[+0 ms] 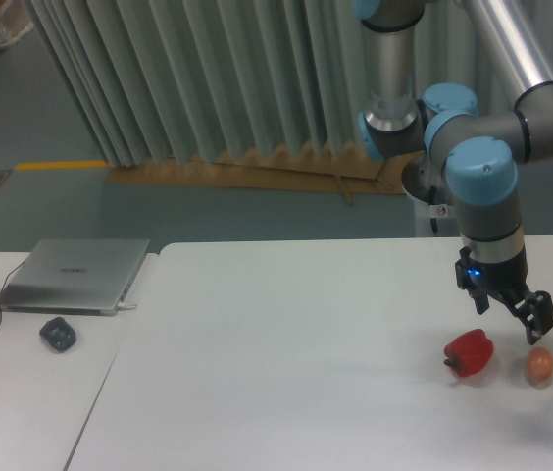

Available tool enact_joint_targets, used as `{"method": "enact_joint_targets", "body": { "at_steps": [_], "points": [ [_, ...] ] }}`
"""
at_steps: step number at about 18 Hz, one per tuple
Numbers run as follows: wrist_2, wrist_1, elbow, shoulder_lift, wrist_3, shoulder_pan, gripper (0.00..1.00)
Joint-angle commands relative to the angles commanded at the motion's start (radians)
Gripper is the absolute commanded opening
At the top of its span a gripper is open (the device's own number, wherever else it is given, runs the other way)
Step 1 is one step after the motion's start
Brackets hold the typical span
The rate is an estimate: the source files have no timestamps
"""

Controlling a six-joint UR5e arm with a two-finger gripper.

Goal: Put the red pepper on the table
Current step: 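Lift the open gripper up away from the red pepper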

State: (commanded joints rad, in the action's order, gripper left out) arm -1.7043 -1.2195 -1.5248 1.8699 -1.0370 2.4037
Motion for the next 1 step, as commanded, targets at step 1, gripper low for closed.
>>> {"method": "enact_joint_targets", "body": {
  "at_steps": [1],
  "points": [
    [0.000,0.000,-0.002,0.000,0.000,-0.002,1.00]
  ]
}}
